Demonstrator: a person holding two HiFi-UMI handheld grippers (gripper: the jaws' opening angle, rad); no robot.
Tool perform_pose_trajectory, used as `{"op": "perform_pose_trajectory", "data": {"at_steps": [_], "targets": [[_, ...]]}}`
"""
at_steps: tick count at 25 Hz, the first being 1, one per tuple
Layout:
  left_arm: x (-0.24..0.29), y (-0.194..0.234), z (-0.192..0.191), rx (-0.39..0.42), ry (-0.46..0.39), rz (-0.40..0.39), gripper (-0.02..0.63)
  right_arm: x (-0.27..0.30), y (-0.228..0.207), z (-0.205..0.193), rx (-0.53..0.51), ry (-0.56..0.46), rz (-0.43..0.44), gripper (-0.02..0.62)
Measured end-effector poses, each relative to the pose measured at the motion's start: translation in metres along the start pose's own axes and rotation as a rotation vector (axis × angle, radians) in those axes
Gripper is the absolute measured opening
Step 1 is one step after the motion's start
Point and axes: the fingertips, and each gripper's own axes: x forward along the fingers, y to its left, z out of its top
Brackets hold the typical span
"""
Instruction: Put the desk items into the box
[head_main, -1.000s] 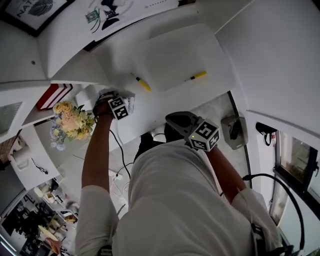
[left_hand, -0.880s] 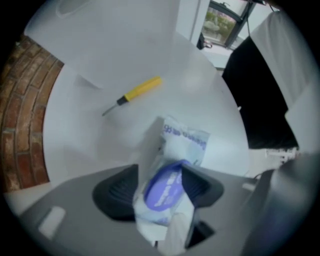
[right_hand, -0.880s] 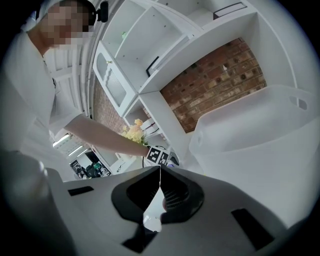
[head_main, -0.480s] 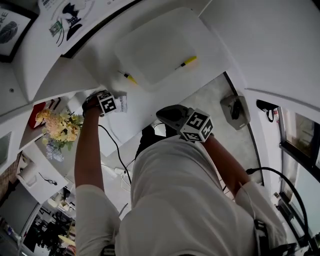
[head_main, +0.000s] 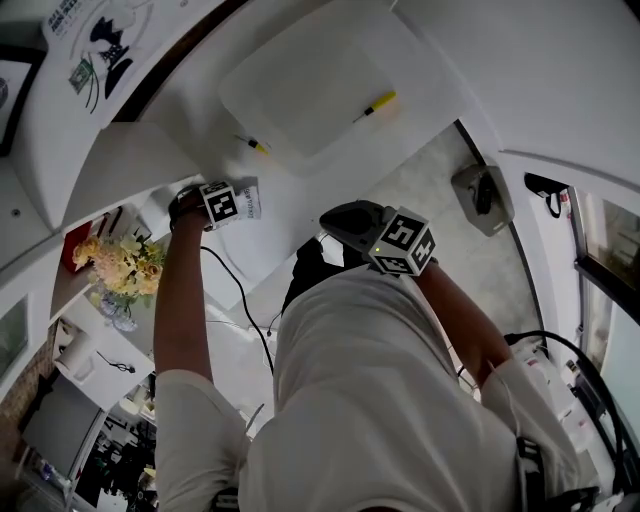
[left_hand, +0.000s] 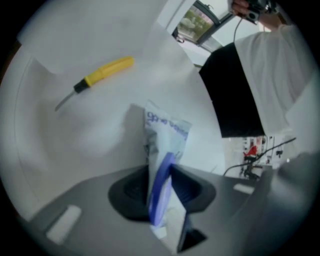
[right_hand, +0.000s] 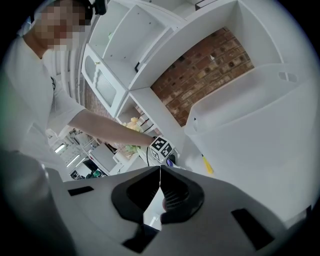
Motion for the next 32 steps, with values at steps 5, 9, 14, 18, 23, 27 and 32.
{"op": "perform_pose_trajectory", "data": {"at_steps": [5,9,14,18,23,27,32], "targets": [[-0.02,-0.022,0.019,-0.035,-0.076,-0.028,0.056,0.004,-0.001,0.001,0.018,-0.015,0.009,0.0],[-0.033,-0.027,0.041,-0.043,-0.153,0.011,0.051,0.008,0.001,0.007,-0.002,-0.02,0.018,0.0],[-0.053,-0.041,0.07,-0.017,-0.253,0.057,0.051,0.007,0.006,0.013,-0.017,-0.034,0.006,0.001],[-0.074,-0.052,0.086,-0.005,-0.329,0.104,0.051,0.001,0.007,0.013,-0.019,-0.05,-0.012,0.0],[-0.097,-0.063,0.097,-0.005,-0.393,0.156,0.051,-0.008,0.007,0.009,-0.022,-0.056,-0.034,0.0],[-0.114,-0.067,0.104,-0.038,-0.453,0.185,0.052,-0.015,0.008,0.01,-0.034,-0.059,-0.045,0.001],[-0.146,-0.074,0.117,-0.084,-0.578,0.226,0.052,-0.02,0.01,0.015,-0.061,-0.063,-0.063,0.0]]}}
